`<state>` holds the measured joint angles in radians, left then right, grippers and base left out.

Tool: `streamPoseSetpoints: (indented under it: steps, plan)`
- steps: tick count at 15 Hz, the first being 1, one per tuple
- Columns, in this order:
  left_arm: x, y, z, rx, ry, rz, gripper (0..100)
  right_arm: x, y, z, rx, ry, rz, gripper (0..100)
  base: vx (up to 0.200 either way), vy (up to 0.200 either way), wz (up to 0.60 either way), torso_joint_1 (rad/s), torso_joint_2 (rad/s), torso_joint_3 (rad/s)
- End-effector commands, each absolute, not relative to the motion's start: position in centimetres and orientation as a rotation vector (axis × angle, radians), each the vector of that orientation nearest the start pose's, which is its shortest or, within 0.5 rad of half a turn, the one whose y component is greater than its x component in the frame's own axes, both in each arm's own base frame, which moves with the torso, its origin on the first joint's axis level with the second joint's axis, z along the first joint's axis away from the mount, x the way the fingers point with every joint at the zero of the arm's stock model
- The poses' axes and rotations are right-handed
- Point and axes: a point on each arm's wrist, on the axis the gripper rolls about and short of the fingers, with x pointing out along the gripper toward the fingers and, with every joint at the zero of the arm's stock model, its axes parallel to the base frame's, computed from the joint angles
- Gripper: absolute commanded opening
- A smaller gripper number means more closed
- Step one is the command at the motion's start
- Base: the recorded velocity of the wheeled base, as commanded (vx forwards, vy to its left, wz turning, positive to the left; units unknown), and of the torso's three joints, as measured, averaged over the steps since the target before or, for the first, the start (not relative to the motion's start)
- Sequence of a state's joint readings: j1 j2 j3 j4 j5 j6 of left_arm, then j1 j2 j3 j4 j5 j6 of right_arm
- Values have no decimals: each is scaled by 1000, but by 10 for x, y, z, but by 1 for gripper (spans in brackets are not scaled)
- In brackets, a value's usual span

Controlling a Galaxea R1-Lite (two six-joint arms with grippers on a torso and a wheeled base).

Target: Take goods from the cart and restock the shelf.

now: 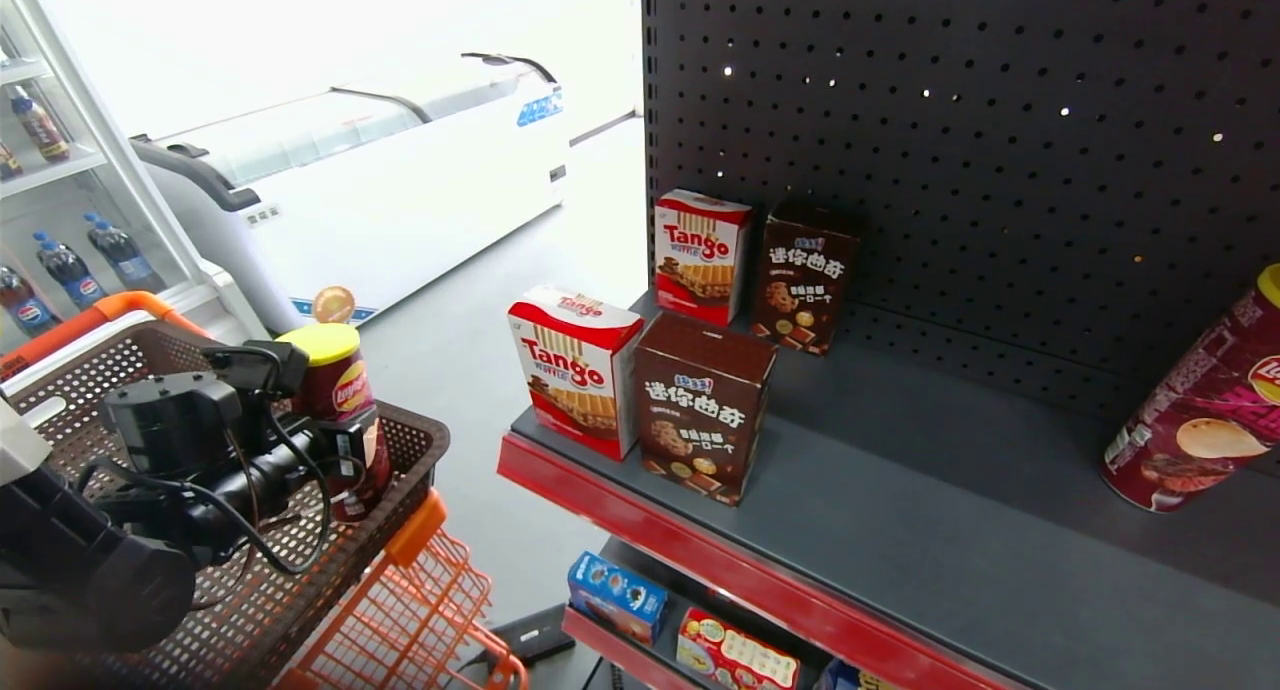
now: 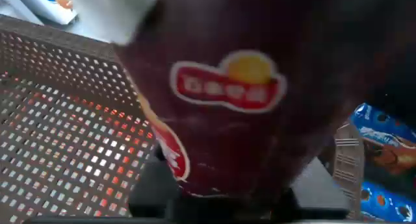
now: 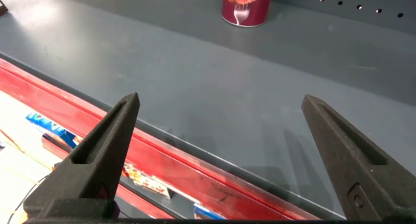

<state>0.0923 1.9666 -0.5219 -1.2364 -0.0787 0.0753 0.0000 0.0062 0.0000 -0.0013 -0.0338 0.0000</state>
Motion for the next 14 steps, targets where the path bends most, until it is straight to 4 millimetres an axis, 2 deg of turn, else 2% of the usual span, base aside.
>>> streamPoseSetpoints:
  steps: [1, 4, 7, 10, 13, 14]
  plan:
    - [302, 22, 114, 67, 141, -6, 0, -22, -1, 76, 0, 6, -34, 100, 0, 0, 0, 0, 0, 0]
    - [282, 20, 151, 74, 73, -18, 0, -22, -1, 76, 1, 6, -34, 100, 0, 0, 0, 0, 0, 0]
    - [250, 10, 186, 71, 45, -106, 0, -22, -1, 76, 0, 6, -34, 100, 0, 0, 0, 0, 0, 0]
    - [238, 8, 212, 82, -53, -115, 0, -22, -1, 76, 0, 6, -34, 100, 0, 0, 0, 0, 0, 0]
    - [233, 1, 212, 85, -66, -146, 0, -22, -1, 76, 0, 6, -34, 100, 0, 0, 0, 0, 0, 0]
    - [230, -4, 203, 81, -41, -177, 0, -22, -1, 76, 0, 6, -34, 100, 0, 0, 0, 0, 0, 0]
